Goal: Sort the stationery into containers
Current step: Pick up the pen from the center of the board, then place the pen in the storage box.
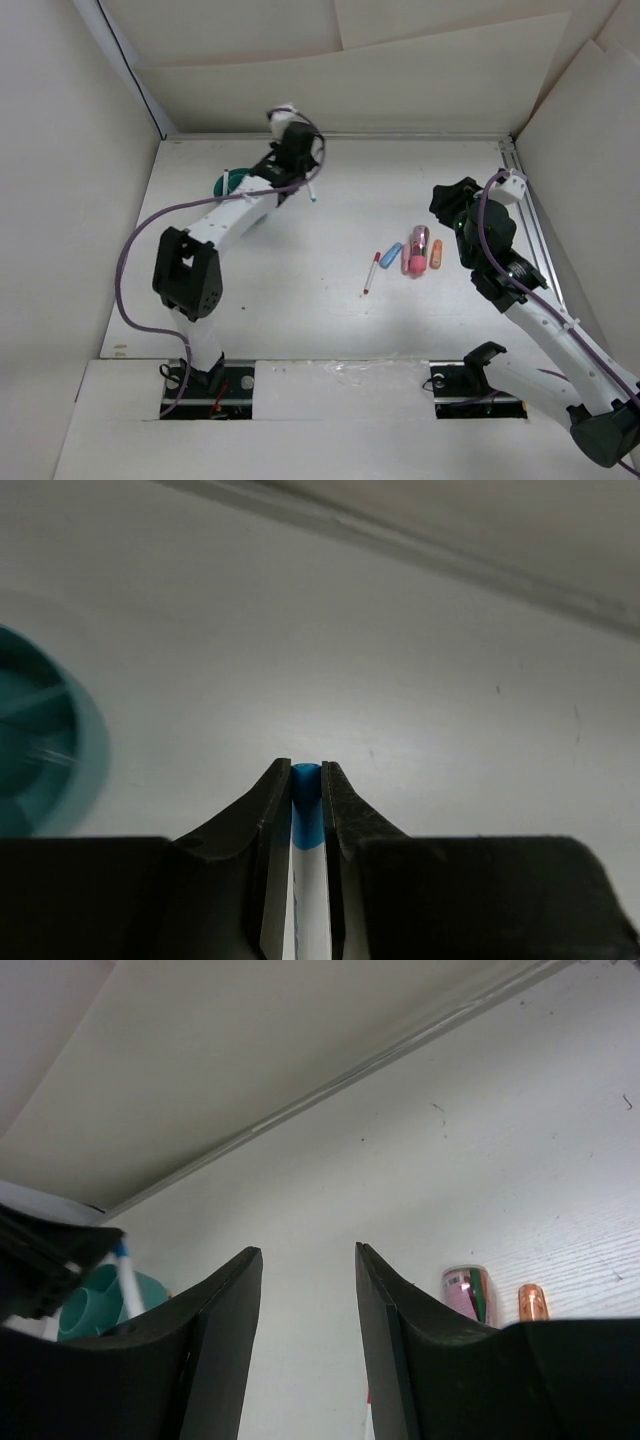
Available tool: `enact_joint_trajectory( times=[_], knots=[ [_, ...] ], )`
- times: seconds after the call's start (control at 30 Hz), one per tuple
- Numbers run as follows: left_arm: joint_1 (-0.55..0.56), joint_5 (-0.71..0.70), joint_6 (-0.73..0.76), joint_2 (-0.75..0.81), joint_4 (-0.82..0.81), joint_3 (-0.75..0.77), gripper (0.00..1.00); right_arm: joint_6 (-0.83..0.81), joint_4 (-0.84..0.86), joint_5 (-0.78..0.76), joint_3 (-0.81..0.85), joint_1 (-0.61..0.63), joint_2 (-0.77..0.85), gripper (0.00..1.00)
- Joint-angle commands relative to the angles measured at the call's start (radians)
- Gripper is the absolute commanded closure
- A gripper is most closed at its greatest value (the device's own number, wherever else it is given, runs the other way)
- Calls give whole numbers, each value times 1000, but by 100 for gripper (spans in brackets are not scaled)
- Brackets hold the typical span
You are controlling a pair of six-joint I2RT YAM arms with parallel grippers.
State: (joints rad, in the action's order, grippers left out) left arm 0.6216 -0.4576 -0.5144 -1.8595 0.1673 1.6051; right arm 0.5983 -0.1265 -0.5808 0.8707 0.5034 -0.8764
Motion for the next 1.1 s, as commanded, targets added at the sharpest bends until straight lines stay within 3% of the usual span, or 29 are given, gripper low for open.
enact_joint_trajectory(
  times=[0.0, 0.17, 0.37, 0.57, 0.7, 1.07],
  knots=[
    [-184, 72, -96, 82, -46, -54, 100, -11, 39, 13, 22, -6, 16, 52],
    [-440, 99, -167, 122, -72, -80, 100, -11, 48, 35, 22, -6, 16, 52],
    [-582, 28, -127, 131, -72, -28, 100, -11, 57, 53, 13, -6, 16, 52],
    [-591, -149, 11, 91, -92, 26, 100, -20, 77, 62, 4, -6, 16, 52],
    [-533, -297, 159, 91, -225, -42, 100, -20, 77, 72, 4, -6, 16, 52],
    [-522, -417, 264, -29, -307, -28, 100, -20, 96, 81, -6, -6, 16, 52]
  ],
)
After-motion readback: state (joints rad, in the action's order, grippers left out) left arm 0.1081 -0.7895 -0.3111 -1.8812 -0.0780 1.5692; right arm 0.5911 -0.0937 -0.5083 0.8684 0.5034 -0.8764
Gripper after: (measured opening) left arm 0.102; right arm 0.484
